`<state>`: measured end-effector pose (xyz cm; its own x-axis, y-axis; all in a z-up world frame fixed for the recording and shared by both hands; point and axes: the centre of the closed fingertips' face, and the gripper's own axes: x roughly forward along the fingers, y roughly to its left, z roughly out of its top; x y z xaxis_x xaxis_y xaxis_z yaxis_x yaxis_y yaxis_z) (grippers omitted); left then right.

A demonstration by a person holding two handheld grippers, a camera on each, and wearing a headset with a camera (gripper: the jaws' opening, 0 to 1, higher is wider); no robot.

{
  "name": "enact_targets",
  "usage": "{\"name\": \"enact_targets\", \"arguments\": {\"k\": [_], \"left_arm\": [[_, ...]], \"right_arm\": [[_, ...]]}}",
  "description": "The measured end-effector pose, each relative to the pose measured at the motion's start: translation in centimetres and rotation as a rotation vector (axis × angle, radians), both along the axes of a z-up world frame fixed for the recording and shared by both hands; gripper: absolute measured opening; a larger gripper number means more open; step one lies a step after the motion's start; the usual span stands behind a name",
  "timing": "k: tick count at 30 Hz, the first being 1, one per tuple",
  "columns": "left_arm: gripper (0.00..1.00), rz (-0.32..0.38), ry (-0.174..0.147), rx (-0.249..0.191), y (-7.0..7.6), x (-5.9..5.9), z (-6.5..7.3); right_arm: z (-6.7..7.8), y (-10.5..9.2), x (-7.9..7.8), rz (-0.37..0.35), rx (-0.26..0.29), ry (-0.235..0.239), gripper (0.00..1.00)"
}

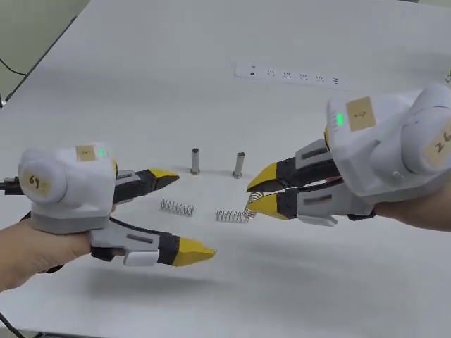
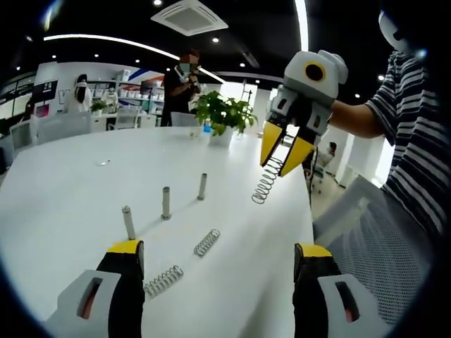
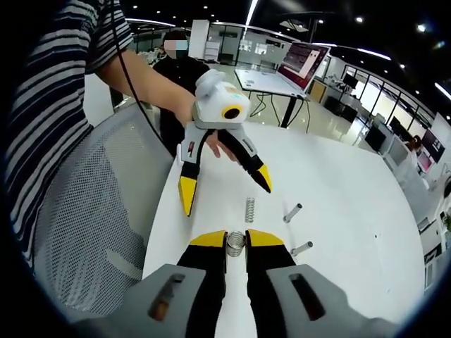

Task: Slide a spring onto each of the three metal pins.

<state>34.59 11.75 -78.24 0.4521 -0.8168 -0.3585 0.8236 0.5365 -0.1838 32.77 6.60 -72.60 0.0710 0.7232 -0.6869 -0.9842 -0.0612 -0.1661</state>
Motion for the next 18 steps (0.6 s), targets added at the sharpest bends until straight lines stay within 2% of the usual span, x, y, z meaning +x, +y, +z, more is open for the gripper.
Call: {"name": "enact_targets", "arguments": {"k": [4,11,18], "left_arm": [[0.98,0.053,0.004,-0.012,1.3,0.3,0.0],[0.98,0.076,0.002,-0.001,2.9,0.2,-0.2],[0.98,0.107,-0.006,-0.003,3.7,0.1,0.0]], "right_arm": [[-0.3,-0.2,0.3,-0.011,-0.003,0.004,0.07],[-0.8,-0.5,0.6,-0.021,-0.015,0.006,0.07],[-1.3,-1.1,0.9,-0.037,-0.024,0.016,0.07]]}}
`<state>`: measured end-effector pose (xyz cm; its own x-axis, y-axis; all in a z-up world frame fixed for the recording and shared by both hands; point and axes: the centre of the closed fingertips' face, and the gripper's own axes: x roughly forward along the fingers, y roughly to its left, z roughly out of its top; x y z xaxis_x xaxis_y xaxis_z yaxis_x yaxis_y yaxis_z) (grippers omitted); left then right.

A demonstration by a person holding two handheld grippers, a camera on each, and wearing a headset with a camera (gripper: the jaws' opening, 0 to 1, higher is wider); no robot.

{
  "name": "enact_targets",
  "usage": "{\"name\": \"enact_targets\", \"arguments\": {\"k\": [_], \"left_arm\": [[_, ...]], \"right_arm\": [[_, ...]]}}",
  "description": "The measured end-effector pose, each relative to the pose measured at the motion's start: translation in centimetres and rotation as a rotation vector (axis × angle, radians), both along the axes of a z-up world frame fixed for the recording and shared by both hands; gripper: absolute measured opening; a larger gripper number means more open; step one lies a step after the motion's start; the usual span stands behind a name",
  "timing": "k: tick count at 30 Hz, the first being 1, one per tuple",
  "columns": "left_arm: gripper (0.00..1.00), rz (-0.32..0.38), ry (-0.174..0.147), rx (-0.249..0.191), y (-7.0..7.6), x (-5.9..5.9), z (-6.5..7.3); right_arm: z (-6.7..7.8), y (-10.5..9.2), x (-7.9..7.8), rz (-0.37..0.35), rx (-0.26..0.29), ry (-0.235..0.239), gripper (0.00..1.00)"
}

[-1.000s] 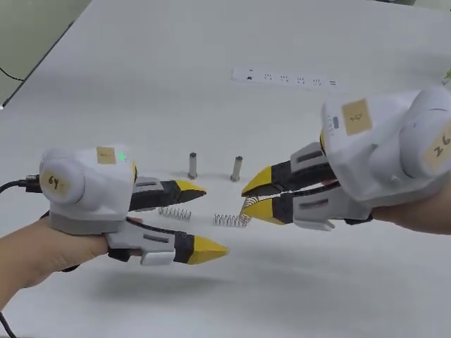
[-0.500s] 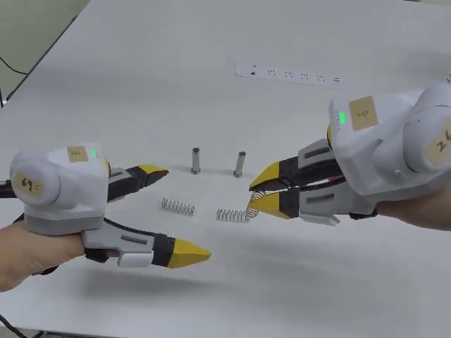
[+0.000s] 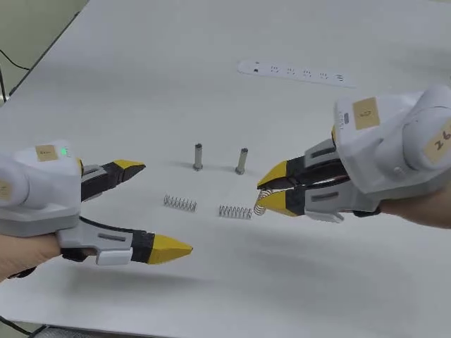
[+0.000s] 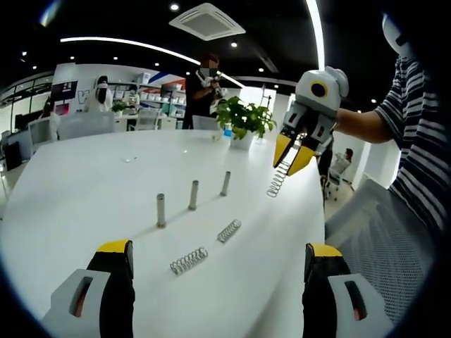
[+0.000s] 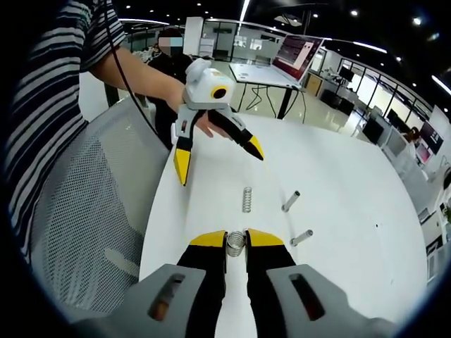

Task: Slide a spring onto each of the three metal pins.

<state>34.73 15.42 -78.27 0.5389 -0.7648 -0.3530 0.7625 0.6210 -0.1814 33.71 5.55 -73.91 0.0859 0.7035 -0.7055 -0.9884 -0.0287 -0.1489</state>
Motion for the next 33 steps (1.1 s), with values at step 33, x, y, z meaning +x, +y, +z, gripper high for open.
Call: {"name": "enact_targets", "arguments": {"k": [33], "left_arm": [[0.98,0.018,0.01,-0.01,0.1,-0.1,0.2]], "right_arm": [[-0.3,-3.8,4.2,-0.162,-0.022,0.131,0.07]]}}
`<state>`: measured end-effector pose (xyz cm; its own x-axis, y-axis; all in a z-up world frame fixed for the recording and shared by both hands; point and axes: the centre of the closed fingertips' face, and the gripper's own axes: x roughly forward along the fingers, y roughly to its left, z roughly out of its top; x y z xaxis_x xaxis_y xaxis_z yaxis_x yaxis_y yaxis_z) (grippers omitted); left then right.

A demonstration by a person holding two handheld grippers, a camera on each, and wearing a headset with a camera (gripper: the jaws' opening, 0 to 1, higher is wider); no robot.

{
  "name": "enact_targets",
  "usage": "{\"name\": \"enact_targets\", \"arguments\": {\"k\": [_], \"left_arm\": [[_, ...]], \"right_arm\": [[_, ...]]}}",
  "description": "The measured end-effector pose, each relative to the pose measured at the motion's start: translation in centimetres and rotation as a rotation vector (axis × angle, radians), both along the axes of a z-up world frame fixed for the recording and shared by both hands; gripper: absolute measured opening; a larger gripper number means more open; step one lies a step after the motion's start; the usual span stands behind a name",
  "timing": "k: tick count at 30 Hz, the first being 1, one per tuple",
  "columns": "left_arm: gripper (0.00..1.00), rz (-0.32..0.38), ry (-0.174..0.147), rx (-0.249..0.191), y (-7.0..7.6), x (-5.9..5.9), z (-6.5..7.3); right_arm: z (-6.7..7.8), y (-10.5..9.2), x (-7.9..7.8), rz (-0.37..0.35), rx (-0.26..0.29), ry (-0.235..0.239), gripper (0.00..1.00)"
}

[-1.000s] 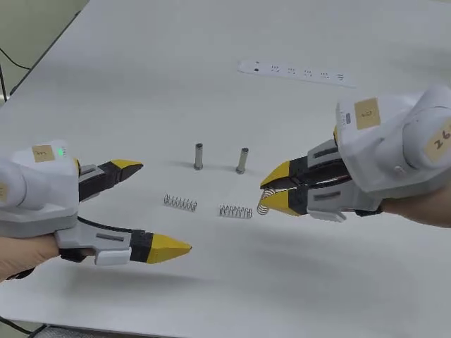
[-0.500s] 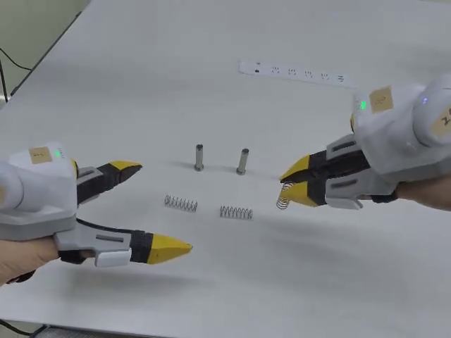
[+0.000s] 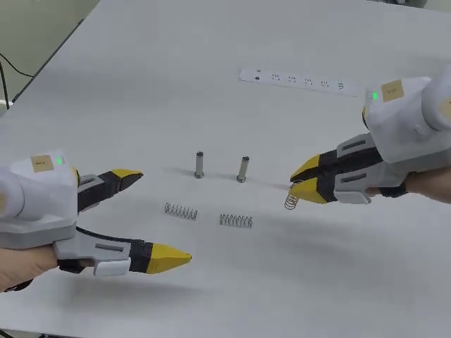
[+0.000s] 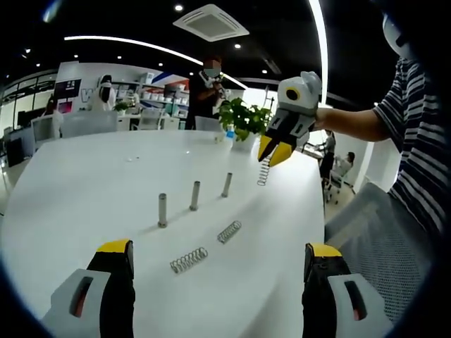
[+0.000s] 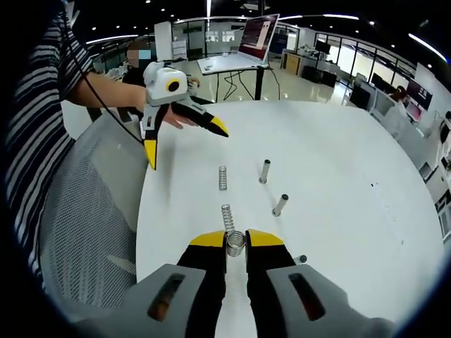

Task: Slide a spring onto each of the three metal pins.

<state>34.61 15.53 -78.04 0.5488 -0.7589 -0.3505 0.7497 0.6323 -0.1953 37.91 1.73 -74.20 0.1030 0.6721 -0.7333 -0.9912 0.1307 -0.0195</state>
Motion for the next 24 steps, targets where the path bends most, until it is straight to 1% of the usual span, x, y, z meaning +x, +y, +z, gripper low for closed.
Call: {"name": "enact_targets", "arguments": {"k": [2,11,13,19,22,24], "left_arm": [[0.98,0.001,0.0,0.0,0.1,0.0,0.0],[0.97,0.0,0.002,0.004,-0.1,-0.2,0.0],[0.97,0.0,0.004,0.004,-0.1,-0.2,-0.1],[0.97,-0.005,0.007,0.003,-0.3,-0.5,-0.1],[0.97,-0.002,0.005,0.003,-0.2,-0.4,-0.1],[0.96,-0.003,0.013,-0.001,-0.2,-0.4,-0.1]], "right_arm": [[0.1,-0.1,0.4,-0.005,-0.004,-0.012,0.07],[1.2,-1.1,2.0,-0.05,0.009,-0.033,0.07],[1.3,-1.3,2.3,-0.058,0.007,-0.045,0.07],[1.6,-1.8,3.3,-0.091,0.011,-0.055,0.07],[1.7,-2.1,4.3,-0.138,0.013,-0.066,0.07],[1.6,-2.4,5.1,-0.164,0.008,-0.076,0.07]]}}
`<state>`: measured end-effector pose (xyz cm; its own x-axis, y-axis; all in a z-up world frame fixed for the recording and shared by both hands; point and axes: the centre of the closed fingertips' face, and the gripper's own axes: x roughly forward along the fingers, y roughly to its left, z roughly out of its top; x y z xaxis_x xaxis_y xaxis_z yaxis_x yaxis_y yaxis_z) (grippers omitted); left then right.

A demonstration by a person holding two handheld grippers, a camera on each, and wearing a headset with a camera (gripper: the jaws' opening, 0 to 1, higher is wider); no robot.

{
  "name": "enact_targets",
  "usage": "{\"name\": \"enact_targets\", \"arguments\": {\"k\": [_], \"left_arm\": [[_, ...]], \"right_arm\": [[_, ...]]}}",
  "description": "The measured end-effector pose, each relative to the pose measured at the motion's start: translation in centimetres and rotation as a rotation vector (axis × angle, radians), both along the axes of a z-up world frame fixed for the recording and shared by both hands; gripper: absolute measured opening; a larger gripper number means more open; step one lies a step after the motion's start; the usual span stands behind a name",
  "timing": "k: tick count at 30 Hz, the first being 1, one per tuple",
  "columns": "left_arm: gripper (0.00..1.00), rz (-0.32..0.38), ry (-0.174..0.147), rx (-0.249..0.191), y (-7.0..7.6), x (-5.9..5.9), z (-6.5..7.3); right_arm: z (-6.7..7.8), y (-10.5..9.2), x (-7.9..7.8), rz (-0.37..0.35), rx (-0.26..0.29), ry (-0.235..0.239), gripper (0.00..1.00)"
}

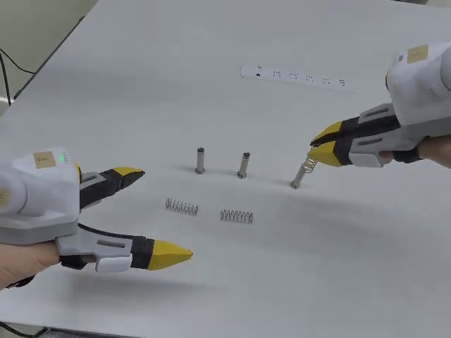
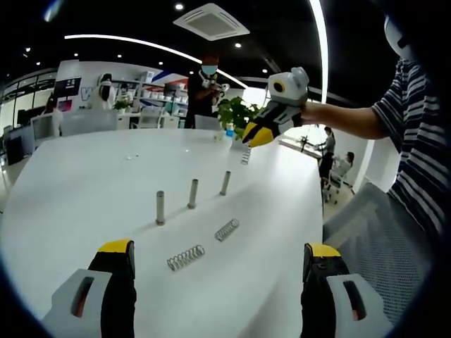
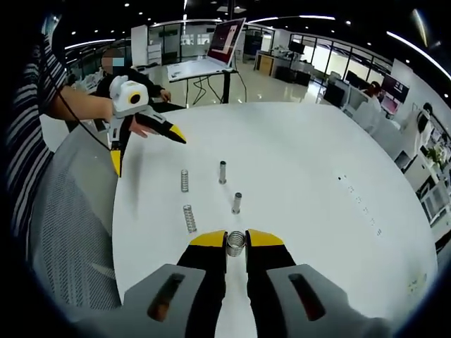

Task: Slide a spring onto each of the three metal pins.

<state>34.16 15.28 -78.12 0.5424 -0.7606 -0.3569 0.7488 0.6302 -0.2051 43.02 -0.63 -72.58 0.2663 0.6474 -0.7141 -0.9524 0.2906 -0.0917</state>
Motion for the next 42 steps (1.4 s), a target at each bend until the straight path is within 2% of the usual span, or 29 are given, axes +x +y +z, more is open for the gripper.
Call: {"name": "enact_targets", "arguments": {"k": [8,16,23,27,32,42], "left_arm": [[0.97,0.006,-0.007,0.002,0.2,0.1,0.1],[0.96,0.015,-0.006,-0.001,0.5,0.2,0.1],[0.96,0.022,-0.005,-0.005,0.6,0.2,0.1],[0.96,0.024,-0.003,-0.003,0.6,0.2,0.0],[0.96,0.025,0.0,-0.002,0.7,0.2,-0.1],[0.94,0.033,-0.001,0.0,1.0,0.2,-0.1]], "right_arm": [[0.0,0.0,1.3,-0.047,0.016,0.007,0.07],[-0.7,-0.6,2.3,-0.108,0.025,0.027,0.07],[-1.5,-0.9,2.6,-0.135,0.028,0.046,0.07],[-2.2,-1.1,2.6,-0.14,0.002,0.041,0.07],[-2.2,-0.9,2.9,-0.156,0.027,0.052,0.07],[-2.7,-0.8,3.0,-0.154,0.018,0.056,0.07]]}}
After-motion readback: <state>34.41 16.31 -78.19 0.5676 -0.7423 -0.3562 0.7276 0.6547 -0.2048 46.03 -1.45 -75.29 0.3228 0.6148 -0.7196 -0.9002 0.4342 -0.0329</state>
